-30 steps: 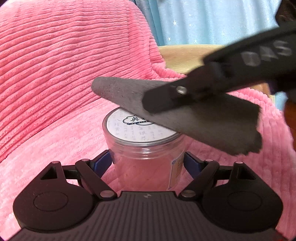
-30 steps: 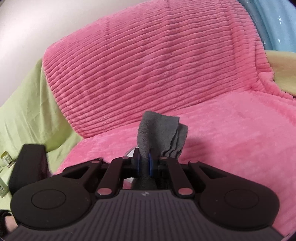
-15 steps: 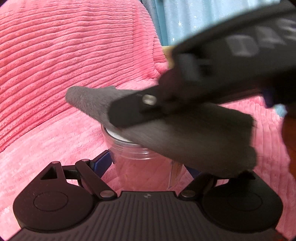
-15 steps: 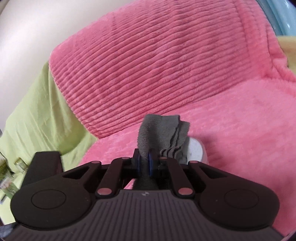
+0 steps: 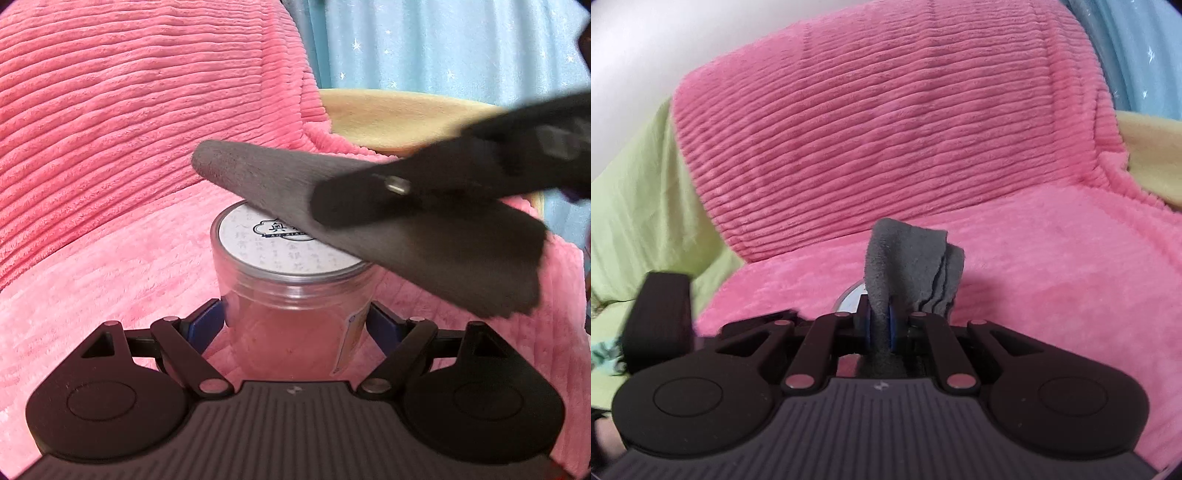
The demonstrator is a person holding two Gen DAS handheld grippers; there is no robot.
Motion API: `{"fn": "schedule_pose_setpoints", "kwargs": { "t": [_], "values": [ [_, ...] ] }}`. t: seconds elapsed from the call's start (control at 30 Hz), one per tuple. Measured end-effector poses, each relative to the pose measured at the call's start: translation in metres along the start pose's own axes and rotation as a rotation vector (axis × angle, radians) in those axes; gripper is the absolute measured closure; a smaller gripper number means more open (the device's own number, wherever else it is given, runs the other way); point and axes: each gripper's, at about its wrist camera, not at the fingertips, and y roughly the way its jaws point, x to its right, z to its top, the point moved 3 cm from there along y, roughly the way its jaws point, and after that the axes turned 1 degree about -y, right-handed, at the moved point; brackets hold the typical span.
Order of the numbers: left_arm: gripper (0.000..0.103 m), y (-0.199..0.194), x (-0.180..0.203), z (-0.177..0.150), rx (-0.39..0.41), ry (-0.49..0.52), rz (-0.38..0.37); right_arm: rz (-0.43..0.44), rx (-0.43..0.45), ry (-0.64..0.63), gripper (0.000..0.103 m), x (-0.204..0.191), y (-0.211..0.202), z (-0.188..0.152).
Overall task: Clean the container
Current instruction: 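Wipe the jar lid with the cloth in the right gripper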
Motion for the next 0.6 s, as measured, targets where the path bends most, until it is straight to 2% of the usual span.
{"fn": "schedule_pose_setpoints", "kwargs": {
  "t": [0.13,0.27,0.47,0.6],
  "values": [
    [0.019,-0.003,0.006,-0.003,-0.003,0.013,0.01,0.071,-0.008,0.04,0.096,-0.001,-0.006,-0.006],
    [0.019,-0.004,0.006,-0.005,-0.003,0.002,0.005,0.113,0.003,0.077,0.097,0.001,0.01,0.0],
    [0.02,0.0,0.002,0.0,-0.002,0.001,0.0,0.062,0.054,0.105,0.097,0.015,0.024,0.01],
    [0.018,-0.001,0.01,0.0,-0.005,0.041,0.022,0.081,0.055,0.138,0.097,0.021,0.02,0.006]
  ]
}}
